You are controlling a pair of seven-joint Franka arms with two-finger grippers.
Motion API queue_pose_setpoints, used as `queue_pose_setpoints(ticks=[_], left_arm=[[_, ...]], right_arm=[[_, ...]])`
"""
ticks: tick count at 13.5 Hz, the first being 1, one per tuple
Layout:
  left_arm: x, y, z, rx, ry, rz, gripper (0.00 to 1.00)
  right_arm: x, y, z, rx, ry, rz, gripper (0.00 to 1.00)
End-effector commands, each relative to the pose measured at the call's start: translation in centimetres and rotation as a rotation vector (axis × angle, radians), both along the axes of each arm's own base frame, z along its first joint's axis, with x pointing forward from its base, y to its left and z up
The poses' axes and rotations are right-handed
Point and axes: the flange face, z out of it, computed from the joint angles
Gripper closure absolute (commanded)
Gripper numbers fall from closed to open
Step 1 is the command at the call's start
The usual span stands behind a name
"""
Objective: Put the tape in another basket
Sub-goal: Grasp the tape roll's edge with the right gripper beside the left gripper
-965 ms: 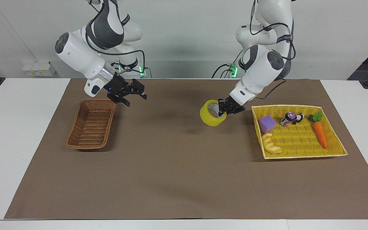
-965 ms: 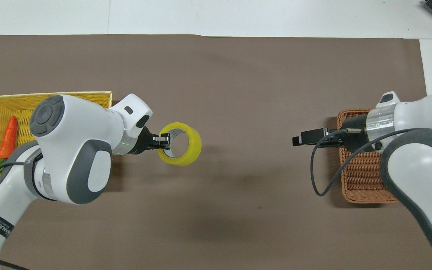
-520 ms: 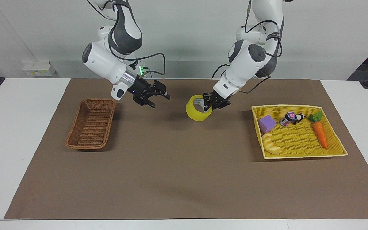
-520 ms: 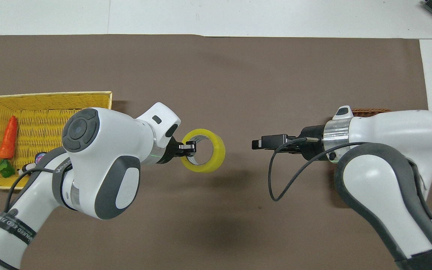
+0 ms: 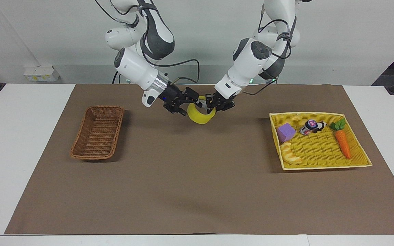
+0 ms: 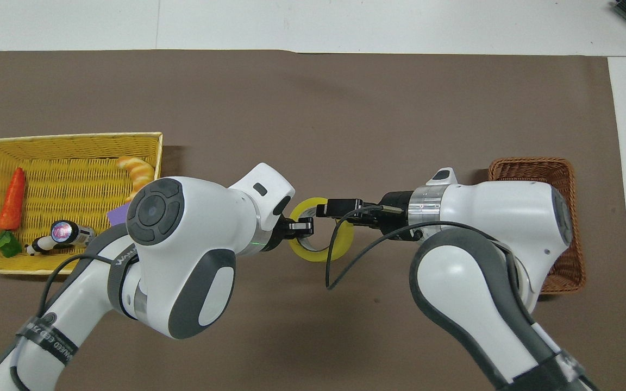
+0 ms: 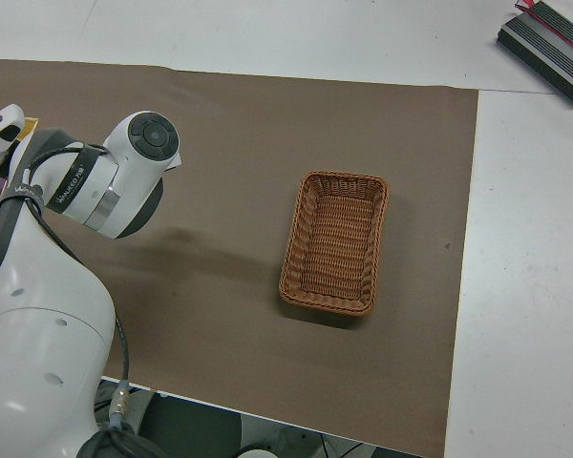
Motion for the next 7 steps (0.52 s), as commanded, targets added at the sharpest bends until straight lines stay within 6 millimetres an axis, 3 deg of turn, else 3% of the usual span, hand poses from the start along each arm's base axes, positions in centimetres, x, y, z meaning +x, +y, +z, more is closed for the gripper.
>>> queue_pose_setpoints(ticks=[1,5,6,7], left_arm=[[-0.05,-0.35,1.23,-0.028,-0.022,0.021,1.00],[0.28,-0.56,1.43,-0.037,-0.029,0.023,1.00],[0.39,-0.42,1.43,-0.037,-0.029,0.026,1.00],[0.47,-0.45,1.52,-0.039,-0.032,0.025,1.00]], right_arm=[[-0.16,-0.38,-0.47,0.016,0.021,-0.028,0.00],[-0.51,-0.60,-0.63,0.016,0.037,-0.037,0.00],[-0.56,-0.51,-0.64,0.017,0.048,-0.045,0.12],[-0.56,-0.51,-0.64,0.018,0.059,-0.056,0.54]])
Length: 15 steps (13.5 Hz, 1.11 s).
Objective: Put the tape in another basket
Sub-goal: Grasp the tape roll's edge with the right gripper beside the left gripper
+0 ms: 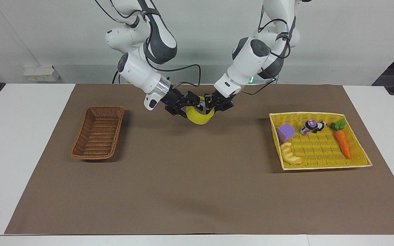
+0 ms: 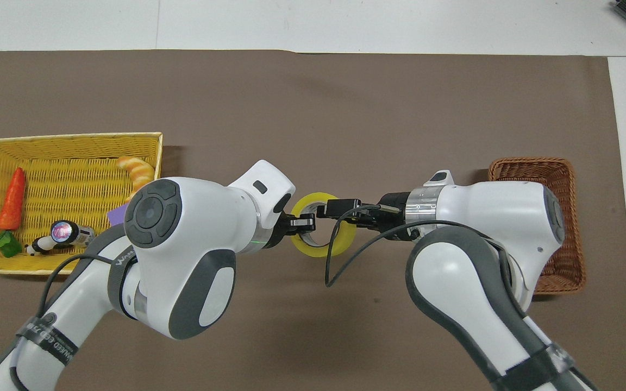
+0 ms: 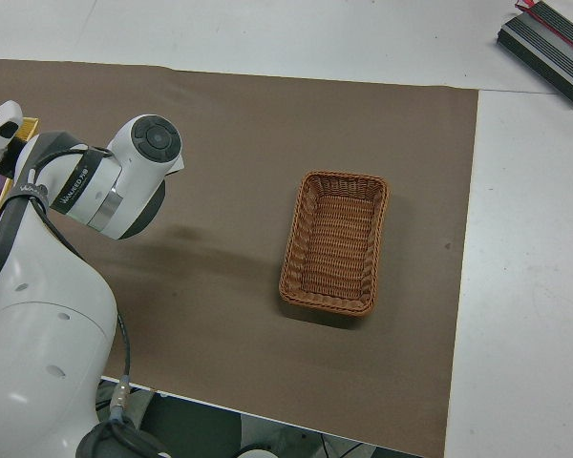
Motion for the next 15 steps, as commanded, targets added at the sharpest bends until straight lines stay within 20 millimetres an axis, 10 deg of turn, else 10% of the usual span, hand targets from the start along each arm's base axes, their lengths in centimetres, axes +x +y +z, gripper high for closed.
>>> queue_pose_setpoints(ticks=[1,3,7,10,15], left_arm=[[0.6,-0.2,1.4,-0.033,-0.014,0.021,1.00],[1.2,-0.2,1.3,-0.039,-0.010,0.027,1.00],[1.2,-0.1,1.3,-0.039,-0.008,0.029,1.00],[1.9,0.0,2.5,-0.053,-0.032,0.028,0.53],[3.0,1.5,4.2,-0.047,-0.062,0.035,0.30]], right_arm=[[-0.6,-0.3,0.2,0.024,0.034,-0.039,0.65],[-0.4,-0.2,0.2,0.015,0.031,-0.038,0.99],[-0.2,-0.1,0.3,0.014,0.029,-0.035,1.00],[-0.1,-0.1,0.3,0.014,0.028,-0.037,1.00],[0.0,0.0,0.5,0.014,0.026,-0.037,1.00]])
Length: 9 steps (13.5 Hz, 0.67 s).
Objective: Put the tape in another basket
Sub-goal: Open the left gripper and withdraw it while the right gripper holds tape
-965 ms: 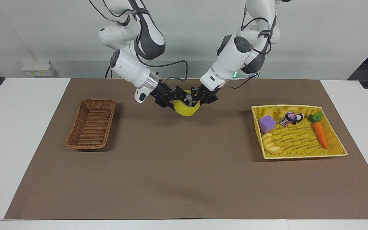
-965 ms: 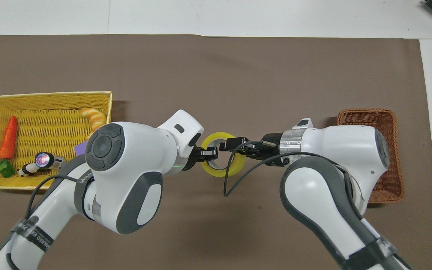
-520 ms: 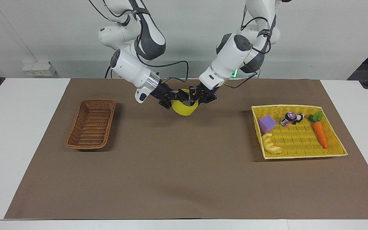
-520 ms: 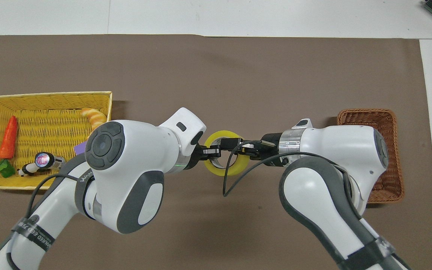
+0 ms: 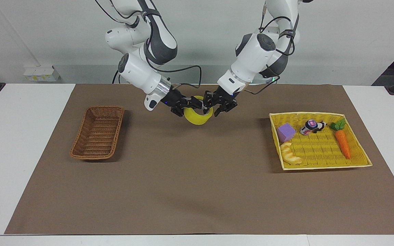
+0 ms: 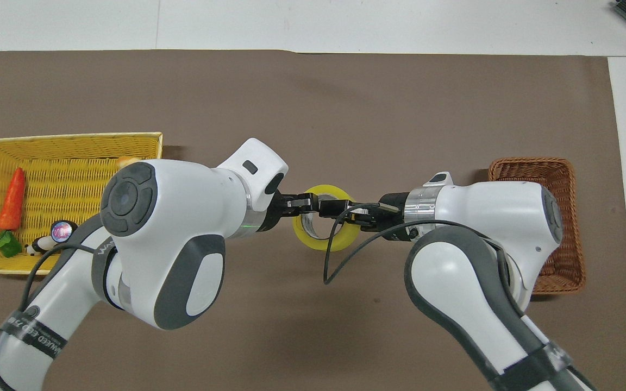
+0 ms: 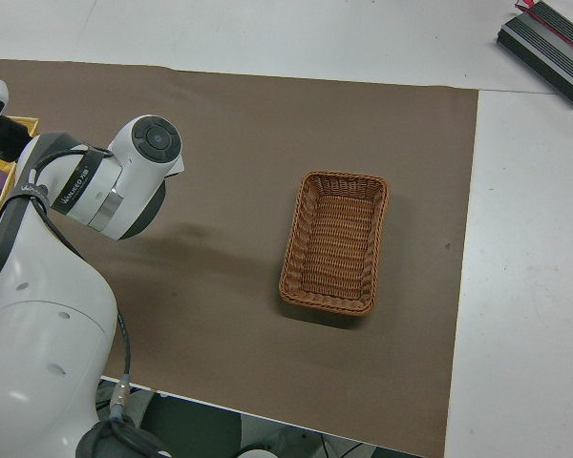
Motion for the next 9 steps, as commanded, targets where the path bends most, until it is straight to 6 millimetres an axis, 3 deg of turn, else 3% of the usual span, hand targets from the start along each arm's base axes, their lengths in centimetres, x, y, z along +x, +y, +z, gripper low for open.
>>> queue_pose_setpoints(ticks=[1,4,7,9], left_arm=[[1.2,2.0,0.8,0.012,-0.005,0.019,0.29],[2.4,6.3,1.3,0.068,-0.008,-0.034,0.26],[4.5,12.4,0.8,0.127,0.007,-0.039,0.26],[6.1,16.8,0.7,0.226,-0.044,-0.057,0.17]], right_arm=[[0.0,-0.2,0.7,0.010,0.004,-0.019,1.00],[0.2,-0.8,0.2,-0.036,0.022,-0.026,1.00],[0.7,-1.6,0.2,-0.085,0.019,-0.027,1.00],[1.5,-2.7,1.2,-0.164,0.009,-0.032,1.00]])
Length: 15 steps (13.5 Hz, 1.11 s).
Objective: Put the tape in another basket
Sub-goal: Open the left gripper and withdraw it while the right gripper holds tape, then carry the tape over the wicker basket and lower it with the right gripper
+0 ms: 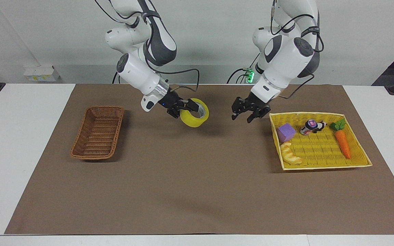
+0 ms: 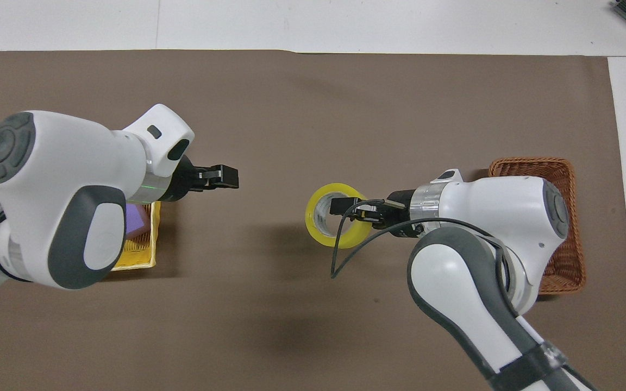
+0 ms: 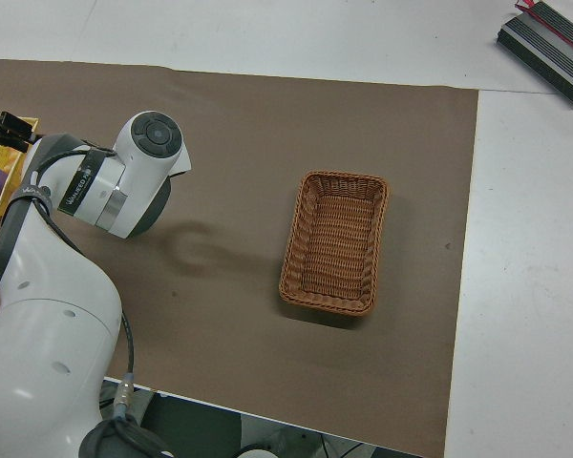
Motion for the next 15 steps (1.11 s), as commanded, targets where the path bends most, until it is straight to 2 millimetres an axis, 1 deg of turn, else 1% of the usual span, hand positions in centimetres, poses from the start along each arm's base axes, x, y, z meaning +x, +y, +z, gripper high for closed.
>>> queue_pose_setpoints(ticks=[1,2,4,5,6,8,10,11,12,13,14,15], left_arm=[[1.2,5.1,0.3,0.120,-0.043,-0.053,0.08],[1.9,7.5,0.2,0.172,-0.067,-0.085,0.00],[3.4,12.3,1.0,0.251,-0.116,-0.139,0.00],[4.0,14.8,2.0,0.279,-0.142,-0.168,0.00],[4.5,17.1,3.5,0.302,-0.173,-0.187,0.00],[5.1,20.8,7.9,0.321,-0.219,-0.145,0.00],[4.6,22.3,12.7,0.330,-0.185,-0.135,0.00],[4.2,22.6,14.5,0.334,-0.179,-0.135,0.00],[3.6,23.1,15.7,0.334,-0.156,-0.132,0.00],[3.0,24.0,16.6,0.330,-0.124,-0.120,0.00],[2.3,24.4,17.8,0.326,-0.096,-0.120,0.00],[1.7,24.3,19.1,0.324,-0.079,-0.122,0.00]], right_arm=[[1.5,-1.9,2.3,-0.075,0.020,-0.020,1.00],[2.1,-2.6,3.4,-0.098,0.040,0.006,1.00],[3.2,-5.3,5.9,-0.148,0.062,0.040,1.00],[3.5,-6.4,7.0,-0.174,0.061,0.054,1.00],[3.9,-7.6,8.1,-0.209,0.045,0.056,1.00],[4.2,-9.0,10.0,-0.269,0.035,0.053,1.00],[4.7,-10.8,12.2,-0.329,0.029,0.035,1.00],[4.7,-11.2,13.3,-0.353,0.027,0.033,1.00],[4.7,-11.8,14.1,-0.387,0.036,0.046,1.00],[4.5,-12.4,15.1,-0.430,0.046,0.063,1.00],[4.2,-13.0,16.4,-0.465,0.055,0.081,1.00],[4.2,-13.6,17.5,-0.494,0.068,0.093,1.00]])
